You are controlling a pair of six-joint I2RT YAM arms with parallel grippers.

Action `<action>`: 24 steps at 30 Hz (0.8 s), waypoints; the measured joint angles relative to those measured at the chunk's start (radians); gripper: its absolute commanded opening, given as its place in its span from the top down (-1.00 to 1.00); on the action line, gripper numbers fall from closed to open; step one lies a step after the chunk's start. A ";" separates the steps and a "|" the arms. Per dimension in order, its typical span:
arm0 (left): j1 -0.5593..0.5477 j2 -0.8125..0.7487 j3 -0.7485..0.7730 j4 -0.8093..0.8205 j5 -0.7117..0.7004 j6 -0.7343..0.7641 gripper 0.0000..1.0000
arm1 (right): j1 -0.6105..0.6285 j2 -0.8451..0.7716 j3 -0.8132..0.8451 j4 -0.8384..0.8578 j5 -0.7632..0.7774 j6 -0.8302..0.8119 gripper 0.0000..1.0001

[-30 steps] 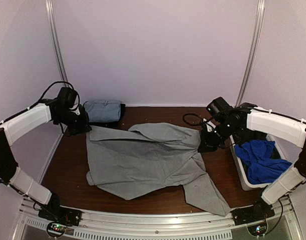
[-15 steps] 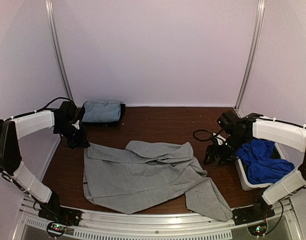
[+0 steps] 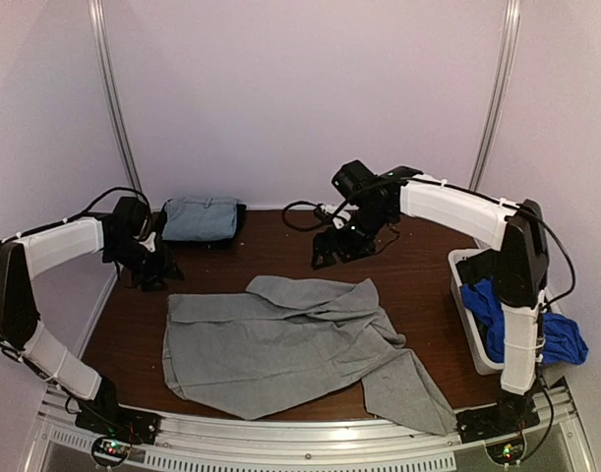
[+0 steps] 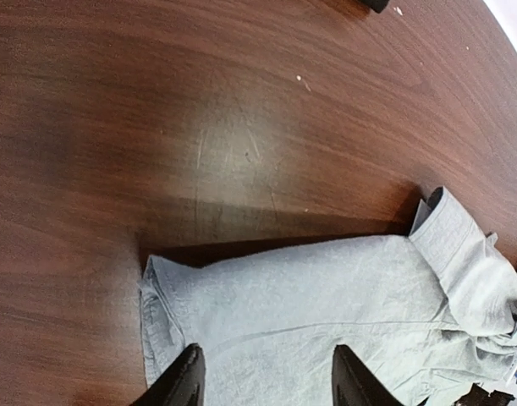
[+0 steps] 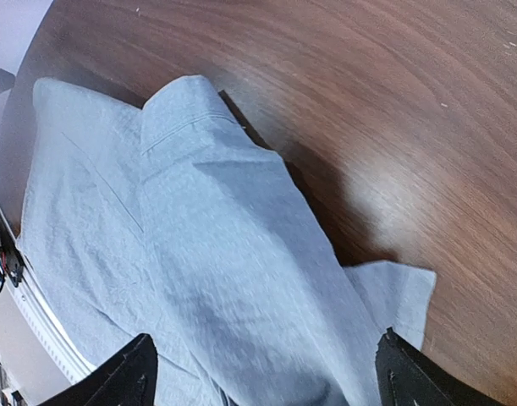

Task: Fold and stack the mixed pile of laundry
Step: Pick up the crumpled shirt from the center of the board.

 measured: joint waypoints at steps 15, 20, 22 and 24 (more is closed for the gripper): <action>-0.005 -0.135 -0.175 0.023 0.067 -0.025 -0.49 | 0.117 0.411 0.386 -0.154 0.065 -0.121 -0.73; -0.033 -0.120 -0.209 0.032 0.072 -0.029 -0.35 | 0.127 0.462 0.399 -0.192 0.169 -0.104 0.99; -0.038 -0.117 -0.222 0.039 0.074 -0.036 -0.29 | 0.121 0.459 0.405 -0.192 0.185 -0.089 1.00; -0.038 -0.110 -0.227 0.046 0.074 -0.040 -0.25 | 0.110 0.452 0.406 -0.185 0.192 -0.071 1.00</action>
